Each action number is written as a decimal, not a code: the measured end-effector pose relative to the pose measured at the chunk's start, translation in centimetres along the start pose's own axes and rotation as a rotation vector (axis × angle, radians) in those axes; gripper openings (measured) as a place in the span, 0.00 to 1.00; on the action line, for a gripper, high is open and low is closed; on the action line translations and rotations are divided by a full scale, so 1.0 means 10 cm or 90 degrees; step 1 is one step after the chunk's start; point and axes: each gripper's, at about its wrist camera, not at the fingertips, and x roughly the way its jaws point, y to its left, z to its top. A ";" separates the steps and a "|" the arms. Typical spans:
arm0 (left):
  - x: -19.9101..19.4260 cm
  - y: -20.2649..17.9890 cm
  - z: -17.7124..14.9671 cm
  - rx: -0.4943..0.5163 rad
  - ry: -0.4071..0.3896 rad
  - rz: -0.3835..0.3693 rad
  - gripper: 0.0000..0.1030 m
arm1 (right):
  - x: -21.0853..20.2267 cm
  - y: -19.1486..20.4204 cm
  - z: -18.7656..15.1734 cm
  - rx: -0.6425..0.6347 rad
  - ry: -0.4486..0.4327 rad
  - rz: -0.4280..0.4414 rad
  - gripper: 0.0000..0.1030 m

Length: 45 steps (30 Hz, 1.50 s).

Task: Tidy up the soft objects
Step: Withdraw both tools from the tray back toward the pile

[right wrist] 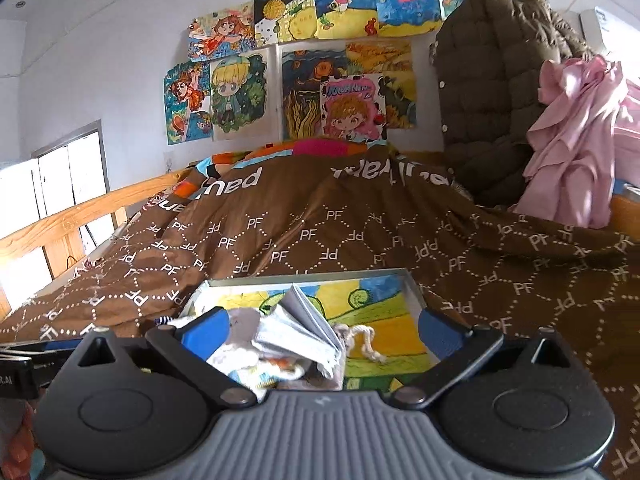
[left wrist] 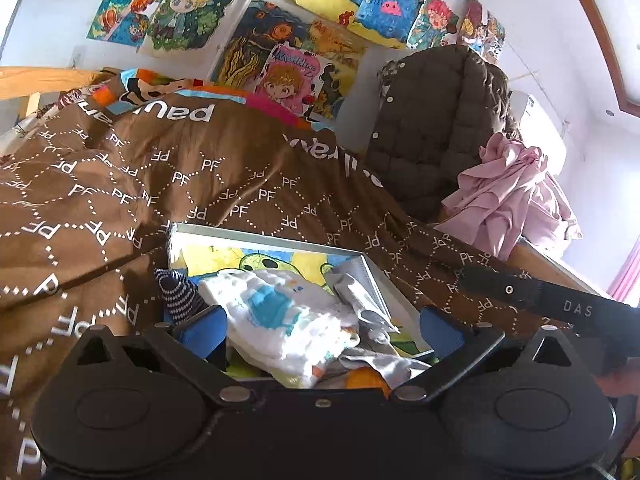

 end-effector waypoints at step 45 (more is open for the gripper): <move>-0.51 -0.43 -0.90 0.101 0.118 0.040 0.99 | -0.56 -0.05 -1.12 0.021 0.115 -0.021 1.00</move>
